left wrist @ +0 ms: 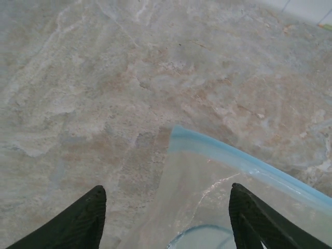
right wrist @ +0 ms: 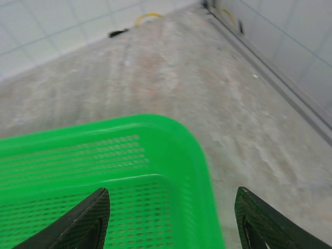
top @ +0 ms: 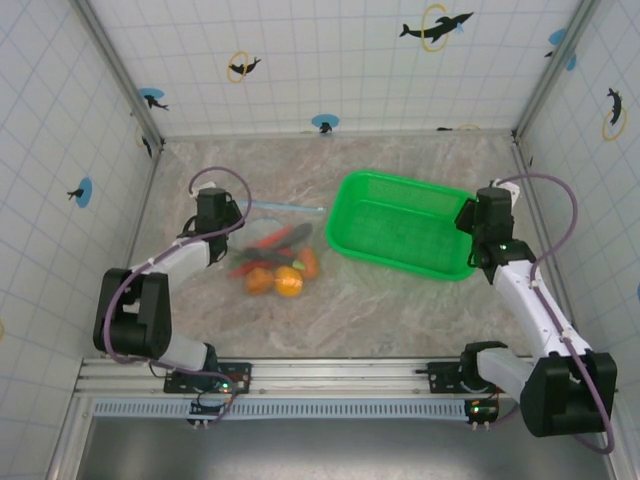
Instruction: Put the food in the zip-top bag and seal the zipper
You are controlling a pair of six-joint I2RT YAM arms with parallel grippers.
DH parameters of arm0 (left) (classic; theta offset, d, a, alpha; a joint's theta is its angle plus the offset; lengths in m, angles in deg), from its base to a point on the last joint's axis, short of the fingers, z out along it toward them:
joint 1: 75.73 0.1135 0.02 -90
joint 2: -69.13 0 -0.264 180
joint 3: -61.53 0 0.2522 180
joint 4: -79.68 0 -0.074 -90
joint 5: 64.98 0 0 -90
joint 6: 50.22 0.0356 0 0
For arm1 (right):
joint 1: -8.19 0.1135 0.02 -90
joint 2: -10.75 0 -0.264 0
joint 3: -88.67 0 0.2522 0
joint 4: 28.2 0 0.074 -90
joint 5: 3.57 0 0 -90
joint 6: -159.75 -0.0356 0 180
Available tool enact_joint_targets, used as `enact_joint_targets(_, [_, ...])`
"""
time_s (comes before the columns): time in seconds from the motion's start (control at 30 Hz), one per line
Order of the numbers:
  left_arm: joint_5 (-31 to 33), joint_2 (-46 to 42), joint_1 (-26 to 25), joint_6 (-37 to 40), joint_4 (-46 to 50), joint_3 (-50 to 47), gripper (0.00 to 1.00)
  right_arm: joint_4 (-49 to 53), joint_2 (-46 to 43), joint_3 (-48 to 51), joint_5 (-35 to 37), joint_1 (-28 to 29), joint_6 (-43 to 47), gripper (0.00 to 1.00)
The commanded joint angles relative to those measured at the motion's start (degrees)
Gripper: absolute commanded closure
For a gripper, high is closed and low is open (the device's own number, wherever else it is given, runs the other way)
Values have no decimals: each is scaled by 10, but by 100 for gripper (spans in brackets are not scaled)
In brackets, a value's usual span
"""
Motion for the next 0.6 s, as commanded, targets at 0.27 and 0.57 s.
enact_joint_targets(0.27, [89,-284,1,4,-34,-128,2,-49,55,73,-238,-56,-173,30])
enact_joint_targets(0.57, [64,-358,1,28,-2,-174,2,-120,32,73,-294,115,-241,31])
